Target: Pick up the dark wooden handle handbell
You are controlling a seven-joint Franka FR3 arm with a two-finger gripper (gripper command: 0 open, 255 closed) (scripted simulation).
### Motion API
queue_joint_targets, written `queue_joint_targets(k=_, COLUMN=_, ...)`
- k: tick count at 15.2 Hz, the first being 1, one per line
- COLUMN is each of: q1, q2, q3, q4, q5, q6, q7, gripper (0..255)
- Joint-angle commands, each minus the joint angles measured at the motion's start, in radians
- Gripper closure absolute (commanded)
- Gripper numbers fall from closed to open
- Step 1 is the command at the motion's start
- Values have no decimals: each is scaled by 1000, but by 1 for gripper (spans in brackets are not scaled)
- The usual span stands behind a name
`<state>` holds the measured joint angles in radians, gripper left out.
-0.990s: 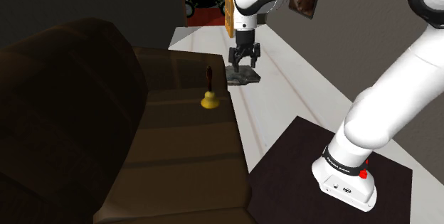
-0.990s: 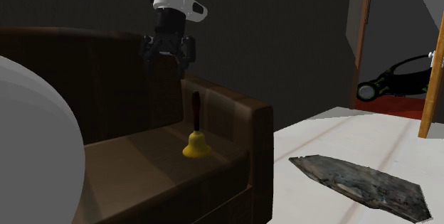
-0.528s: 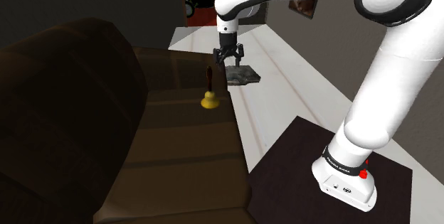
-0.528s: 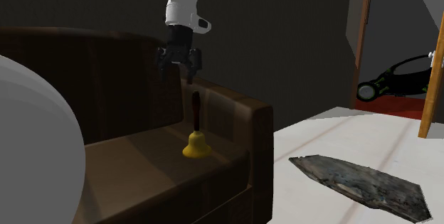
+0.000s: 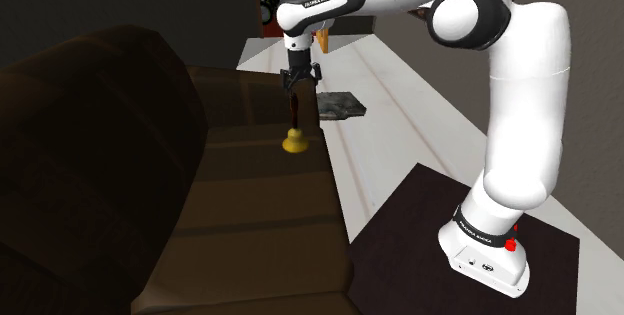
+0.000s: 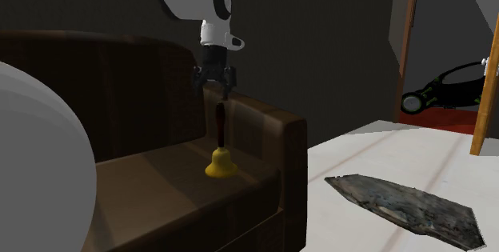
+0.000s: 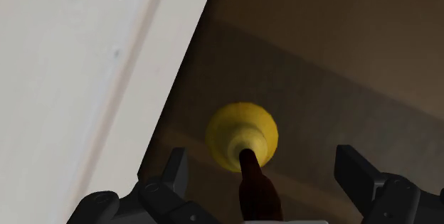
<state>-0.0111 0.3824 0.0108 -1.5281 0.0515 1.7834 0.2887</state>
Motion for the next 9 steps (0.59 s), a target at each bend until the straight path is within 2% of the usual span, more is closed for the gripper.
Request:
queue_joint_targets(k=1, q1=0, q2=95, q3=-4, q4=125, q5=-7, q6=-25, q7=9, gripper=0)
queue_joint_targets(k=3, q1=1, q2=188, q3=-8, q4=255, q5=-12, q6=-58, q7=19, gripper=0)
queue_joint_targets(k=9, q1=1, q2=200, q3=-8, q4=195, q5=-11, q6=15, q7=17, gripper=0)
